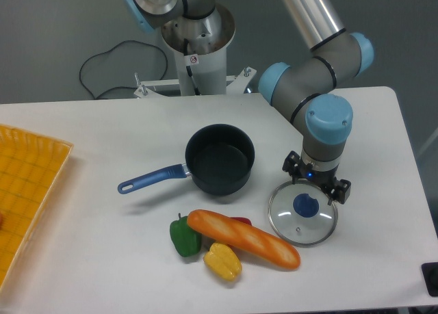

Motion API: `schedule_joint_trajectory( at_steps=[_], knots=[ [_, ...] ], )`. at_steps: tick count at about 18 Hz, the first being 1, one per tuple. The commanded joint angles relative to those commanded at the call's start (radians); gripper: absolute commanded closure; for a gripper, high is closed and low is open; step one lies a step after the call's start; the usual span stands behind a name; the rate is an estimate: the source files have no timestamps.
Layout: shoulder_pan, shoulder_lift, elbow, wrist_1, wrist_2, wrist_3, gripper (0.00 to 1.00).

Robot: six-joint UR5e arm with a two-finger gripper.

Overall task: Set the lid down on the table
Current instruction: 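Open the gripper and lift it up off the lid knob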

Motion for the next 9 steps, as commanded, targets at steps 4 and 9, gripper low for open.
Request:
schedule_joint_trajectory(
  at_steps=[4,9],
  knots=[
    [0.021,0.023,0.011,-0.014,-0.003,0.227,0.00],
    [0.037,0.043,0.014,-0.028,-0.005,0.276,0.00]
  ],
)
